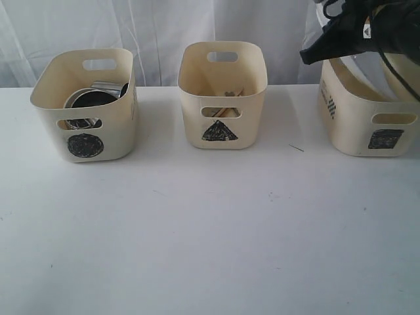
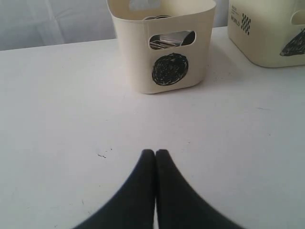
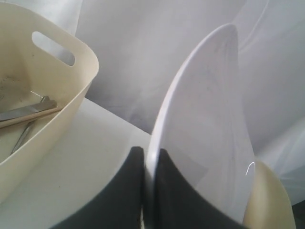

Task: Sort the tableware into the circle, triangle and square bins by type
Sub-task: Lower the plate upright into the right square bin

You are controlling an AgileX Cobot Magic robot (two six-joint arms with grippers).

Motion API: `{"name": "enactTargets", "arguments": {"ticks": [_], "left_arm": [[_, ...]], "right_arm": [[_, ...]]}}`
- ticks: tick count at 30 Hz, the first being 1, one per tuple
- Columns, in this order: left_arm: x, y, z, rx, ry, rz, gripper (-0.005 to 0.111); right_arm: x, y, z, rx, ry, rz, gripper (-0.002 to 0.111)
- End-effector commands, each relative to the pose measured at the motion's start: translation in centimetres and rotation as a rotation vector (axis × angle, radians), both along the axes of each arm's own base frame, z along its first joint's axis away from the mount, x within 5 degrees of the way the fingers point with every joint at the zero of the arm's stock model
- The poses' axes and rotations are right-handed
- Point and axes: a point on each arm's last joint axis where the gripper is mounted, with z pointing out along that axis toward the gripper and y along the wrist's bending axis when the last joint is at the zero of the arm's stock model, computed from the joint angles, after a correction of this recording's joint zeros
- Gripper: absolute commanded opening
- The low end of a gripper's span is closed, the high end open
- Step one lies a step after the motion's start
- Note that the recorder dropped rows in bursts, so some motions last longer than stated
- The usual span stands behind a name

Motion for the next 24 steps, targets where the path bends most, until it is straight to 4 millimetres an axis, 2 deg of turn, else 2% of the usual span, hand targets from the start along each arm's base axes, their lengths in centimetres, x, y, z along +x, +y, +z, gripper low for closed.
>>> {"name": "enactTargets", "arguments": {"ticks": [1,16,24], "left_arm": [[0.0,0.0,-0.1,-0.010,0.001,0.005,0.000],[0.0,0.0,-0.1,-0.010,0.001,0.005,0.000],[0.0,0.0,-0.1,-0.010,0.001,0.005,0.000]], "right_arm": [[0.6,0.1,0.5,-0.005,-0.053,0.031,0.000],[1.0,-1.6,-0.5,-0.002,-0.029,-0.009,0.000],[1.0,-1.6,-0.5,0.013,-0.035,-0.011,0.000]]}}
